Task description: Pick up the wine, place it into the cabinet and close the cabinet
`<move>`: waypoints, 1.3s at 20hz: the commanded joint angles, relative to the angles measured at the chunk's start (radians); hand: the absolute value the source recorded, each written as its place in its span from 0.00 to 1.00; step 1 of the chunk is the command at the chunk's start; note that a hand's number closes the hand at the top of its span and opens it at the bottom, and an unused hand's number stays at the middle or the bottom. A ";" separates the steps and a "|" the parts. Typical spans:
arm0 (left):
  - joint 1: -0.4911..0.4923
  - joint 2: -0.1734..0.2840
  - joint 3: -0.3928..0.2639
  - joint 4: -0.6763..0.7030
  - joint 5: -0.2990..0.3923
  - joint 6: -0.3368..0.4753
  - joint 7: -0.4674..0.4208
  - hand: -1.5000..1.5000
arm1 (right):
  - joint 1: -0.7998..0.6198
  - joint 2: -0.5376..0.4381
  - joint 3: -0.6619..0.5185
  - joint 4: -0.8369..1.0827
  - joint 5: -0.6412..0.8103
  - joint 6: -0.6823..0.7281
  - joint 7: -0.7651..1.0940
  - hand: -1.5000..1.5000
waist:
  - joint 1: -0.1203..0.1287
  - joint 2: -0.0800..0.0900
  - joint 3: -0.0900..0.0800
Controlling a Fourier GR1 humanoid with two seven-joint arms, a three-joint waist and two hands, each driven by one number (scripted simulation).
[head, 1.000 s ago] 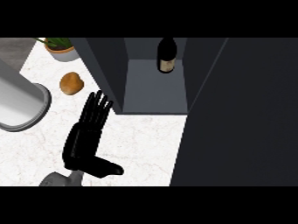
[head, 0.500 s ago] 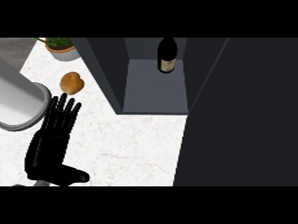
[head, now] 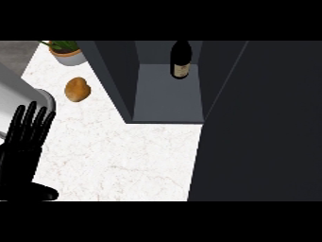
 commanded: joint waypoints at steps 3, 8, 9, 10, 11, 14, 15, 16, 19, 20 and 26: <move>-0.020 0.068 0.082 0.037 0.064 -0.073 0.033 0.00 | -0.070 0.102 0.130 -0.174 0.034 -0.001 0.151 1.00 | 0.000 0.001 -0.002; 0.023 0.072 0.088 0.006 0.062 -0.086 0.027 0.00 | -0.115 0.145 0.106 -0.169 -0.002 -0.003 0.170 1.00 | 0.014 0.000 -0.001; -0.003 0.108 0.116 0.038 0.087 -0.133 0.036 0.00 | -0.137 0.170 0.088 -0.138 -0.049 0.008 0.149 1.00 | 0.024 0.007 -0.002; 0.004 0.098 0.108 0.006 0.087 -0.111 0.042 0.00 | -0.137 0.170 0.099 -0.149 -0.051 0.014 0.166 1.00 | 0.031 0.004 -0.002; 0.002 0.072 0.078 0.021 0.058 -0.109 0.030 0.00 | -0.171 0.194 0.094 -0.107 -0.064 0.028 0.175 1.00 | 0.038 0.011 -0.003; 0.001 0.085 0.093 0.021 0.081 -0.123 0.045 0.00 | -0.193 0.217 0.081 -0.101 -0.078 0.038 0.189 1.00 | 0.041 0.010 -0.003; -0.005 0.091 0.113 0.045 0.074 -0.142 0.016 0.00 | -0.218 0.240 0.071 -0.075 -0.075 0.039 0.179 1.00 | 0.053 0.013 -0.005; -0.007 0.106 0.117 0.034 0.086 -0.145 0.038 0.00 | -0.225 0.241 0.065 -0.083 -0.083 0.046 0.201 1.00 | 0.051 0.012 -0.004; -0.030 0.118 0.126 0.049 0.115 -0.155 0.070 0.00 | -0.281 0.275 0.037 -0.044 -0.100 0.065 0.229 1.00 | 0.065 0.017 -0.005; -0.018 0.124 0.123 0.040 0.103 -0.177 0.055 0.00 | -0.290 0.293 0.028 -0.030 -0.113 0.061 0.246 1.00 | 0.071 0.016 -0.005; -0.056 0.139 0.143 0.103 0.114 -0.204 0.066 0.00 | -0.482 0.412 -0.045 0.068 -0.139 0.059 0.380 1.00 | 0.079 0.019 -0.008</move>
